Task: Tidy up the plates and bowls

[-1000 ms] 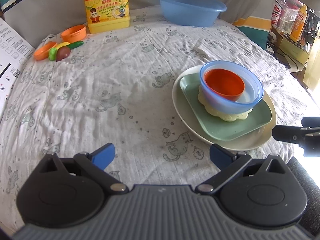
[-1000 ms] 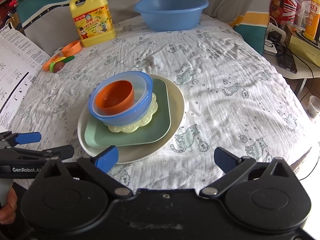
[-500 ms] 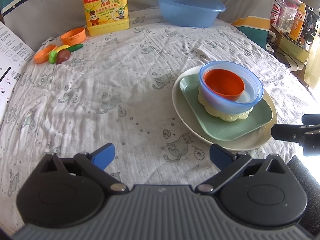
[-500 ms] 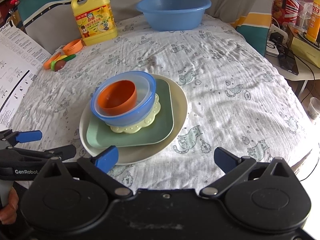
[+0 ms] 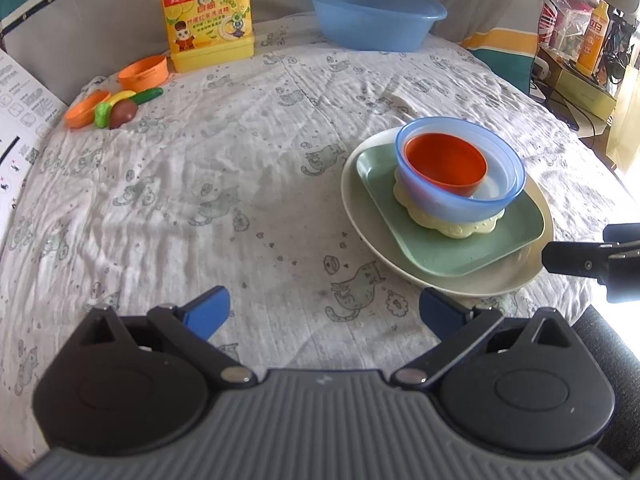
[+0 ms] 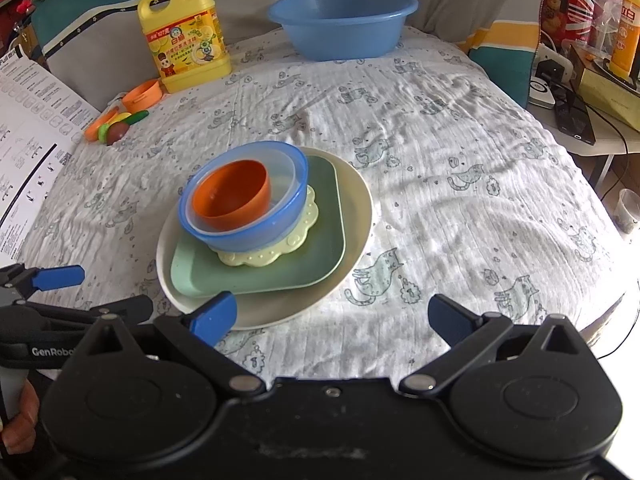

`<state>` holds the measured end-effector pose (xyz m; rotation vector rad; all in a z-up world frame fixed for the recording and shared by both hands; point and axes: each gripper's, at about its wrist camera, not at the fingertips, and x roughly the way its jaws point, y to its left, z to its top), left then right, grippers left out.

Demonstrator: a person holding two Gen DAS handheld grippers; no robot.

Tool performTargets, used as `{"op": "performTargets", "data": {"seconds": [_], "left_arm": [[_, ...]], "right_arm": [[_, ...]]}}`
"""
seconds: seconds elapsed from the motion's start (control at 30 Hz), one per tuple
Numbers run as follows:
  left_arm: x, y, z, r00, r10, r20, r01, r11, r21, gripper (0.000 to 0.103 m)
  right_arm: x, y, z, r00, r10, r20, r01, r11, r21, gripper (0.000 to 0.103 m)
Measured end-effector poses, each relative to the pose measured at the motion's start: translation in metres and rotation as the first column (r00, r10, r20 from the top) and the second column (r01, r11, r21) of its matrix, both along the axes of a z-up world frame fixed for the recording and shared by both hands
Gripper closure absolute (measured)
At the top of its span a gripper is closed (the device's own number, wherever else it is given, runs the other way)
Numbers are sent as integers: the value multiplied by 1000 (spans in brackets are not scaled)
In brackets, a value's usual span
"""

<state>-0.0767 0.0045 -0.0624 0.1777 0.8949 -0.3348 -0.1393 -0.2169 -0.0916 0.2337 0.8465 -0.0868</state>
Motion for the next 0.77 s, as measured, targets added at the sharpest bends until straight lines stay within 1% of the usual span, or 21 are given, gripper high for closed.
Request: {"op": "performTargets", "data": {"seconds": [0.07,0.4,0.77], "left_arm": [[-2,0,2,1000,-5,15,5,1000,4,0],[-5,-3,4,999,-38,27,38,999,24,0],[-7,-3,5,999,-44,32,43,998,44,0]], "right_arm": [[0,-1,0,1000,-2,0,2,1000,3,0],[-1,-1,2,1000,0,9,0,1000,0,0],[-2,-1,5,1000,6,16,-6,1000,-3,0]]}}
